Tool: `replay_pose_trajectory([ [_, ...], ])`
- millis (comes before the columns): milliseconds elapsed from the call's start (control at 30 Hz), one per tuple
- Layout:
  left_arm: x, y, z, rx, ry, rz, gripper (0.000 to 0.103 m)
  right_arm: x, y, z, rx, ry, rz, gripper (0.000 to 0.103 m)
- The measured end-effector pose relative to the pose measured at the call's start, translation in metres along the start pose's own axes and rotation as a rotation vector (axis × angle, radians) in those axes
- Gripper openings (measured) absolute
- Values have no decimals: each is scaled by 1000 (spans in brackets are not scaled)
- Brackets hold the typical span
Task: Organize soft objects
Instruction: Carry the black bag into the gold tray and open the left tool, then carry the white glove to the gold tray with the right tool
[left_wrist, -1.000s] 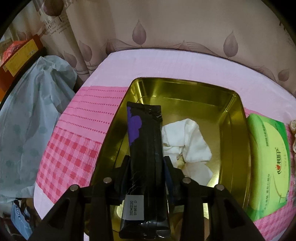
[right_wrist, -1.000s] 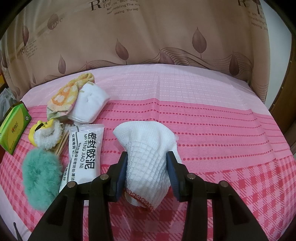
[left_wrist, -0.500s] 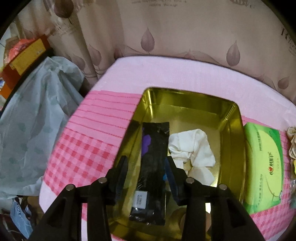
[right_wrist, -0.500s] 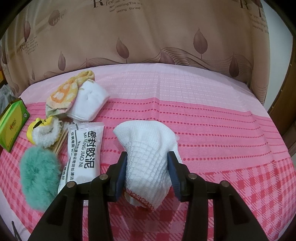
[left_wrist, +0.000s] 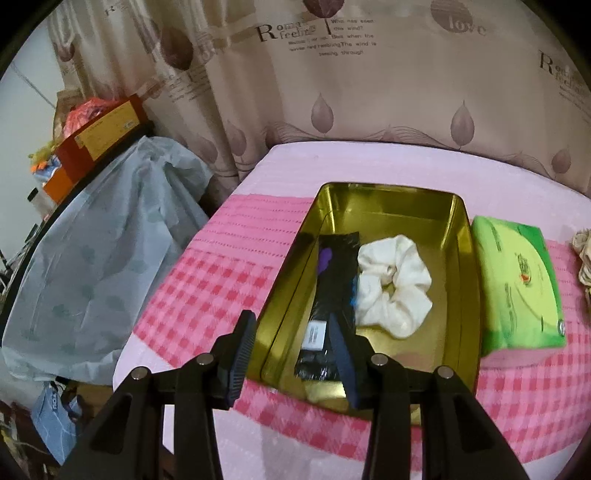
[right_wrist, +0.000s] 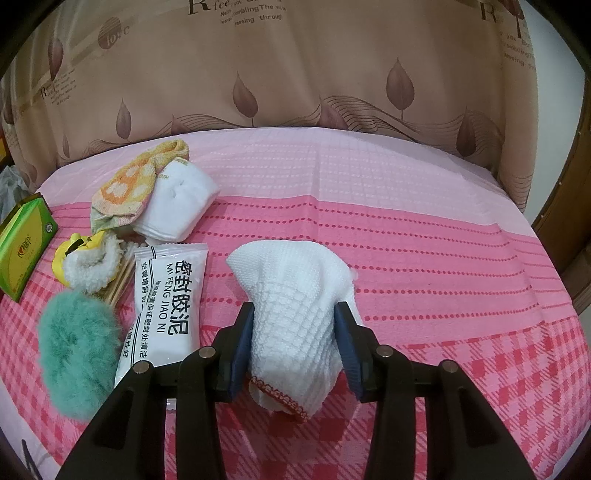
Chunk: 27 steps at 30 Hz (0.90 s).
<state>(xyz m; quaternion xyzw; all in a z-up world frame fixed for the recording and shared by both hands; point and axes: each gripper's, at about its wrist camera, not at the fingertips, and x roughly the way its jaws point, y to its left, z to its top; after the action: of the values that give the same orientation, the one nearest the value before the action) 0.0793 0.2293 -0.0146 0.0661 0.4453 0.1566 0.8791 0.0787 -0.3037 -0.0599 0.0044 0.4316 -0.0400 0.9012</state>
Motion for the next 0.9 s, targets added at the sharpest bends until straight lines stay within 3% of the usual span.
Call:
replay_pose_trajectory([
  [333, -3, 18, -30, -69, -9, 33, 42, -2, 12, 5, -38, 21, -58, 34],
  [600, 1, 30, -37, -124, -15, 17, 42, -12, 25, 12, -53, 23, -101, 30],
  [900, 6, 36, -38, -155, -12, -10, 42, -35, 63, 35, -106, -34, -55, 30],
])
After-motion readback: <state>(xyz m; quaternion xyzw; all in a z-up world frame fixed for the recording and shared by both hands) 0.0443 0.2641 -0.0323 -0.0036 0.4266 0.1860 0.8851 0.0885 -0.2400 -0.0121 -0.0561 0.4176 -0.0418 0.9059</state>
